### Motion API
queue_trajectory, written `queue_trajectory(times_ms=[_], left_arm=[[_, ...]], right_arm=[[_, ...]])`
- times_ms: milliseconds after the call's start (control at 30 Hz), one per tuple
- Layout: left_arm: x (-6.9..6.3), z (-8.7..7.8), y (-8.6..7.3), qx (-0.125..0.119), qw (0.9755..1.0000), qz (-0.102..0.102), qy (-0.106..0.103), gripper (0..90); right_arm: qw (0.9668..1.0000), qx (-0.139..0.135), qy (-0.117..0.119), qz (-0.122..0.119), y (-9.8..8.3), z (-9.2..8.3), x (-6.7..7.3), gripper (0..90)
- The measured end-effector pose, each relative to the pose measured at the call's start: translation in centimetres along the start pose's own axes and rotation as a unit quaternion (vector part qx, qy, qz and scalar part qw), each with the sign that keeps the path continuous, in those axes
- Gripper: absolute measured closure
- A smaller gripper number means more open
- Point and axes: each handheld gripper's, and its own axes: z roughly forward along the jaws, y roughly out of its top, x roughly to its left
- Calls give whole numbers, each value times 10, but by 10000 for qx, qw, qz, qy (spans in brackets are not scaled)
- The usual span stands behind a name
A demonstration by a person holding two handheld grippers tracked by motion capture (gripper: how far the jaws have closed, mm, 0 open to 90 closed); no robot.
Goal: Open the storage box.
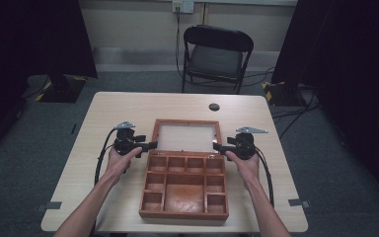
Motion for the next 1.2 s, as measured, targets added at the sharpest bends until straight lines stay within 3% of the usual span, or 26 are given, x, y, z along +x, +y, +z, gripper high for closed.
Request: queue_trajectory(times_ms=[333, 533, 633, 700, 867, 933, 1033, 1133, 1200], left_arm=[[4, -26, -15, 94, 9996, 148, 221, 250], [8, -46, -29, 193, 9986, 272, 407, 248], [12, -54, -34, 109, 9989, 171, 425, 248], [14, -61, -36, 106, 9982, 203, 547, 247], [12, -79, -43, 8, 9976, 174, 671, 247], [11, -84, -47, 113, 9967, 271, 761, 247], [11, -87, -55, 339, 9958, 152, 840, 247], [9, -89, -65, 491, 9940, 296, 936, 247], [8, -90, -71, 435, 9955, 164, 823, 247]], right_arm=[[9998, 108, -176, -17, -13, -27, -5, 198], [9988, 269, -411, -75, -25, -50, -3, 192], [9986, 284, -449, -6, -34, -63, -5, 190], [9981, 301, -535, 4, -40, -71, -7, 190], [9960, 309, -823, -128, -55, -92, -5, 201], [9951, 370, -904, -149, -62, -100, -4, 200], [9943, 506, -931, -102, -73, -106, -6, 193], [9928, 632, -1015, -76, -82, -108, -8, 189], [9918, 687, -1070, 119, -89, -107, -10, 182]])
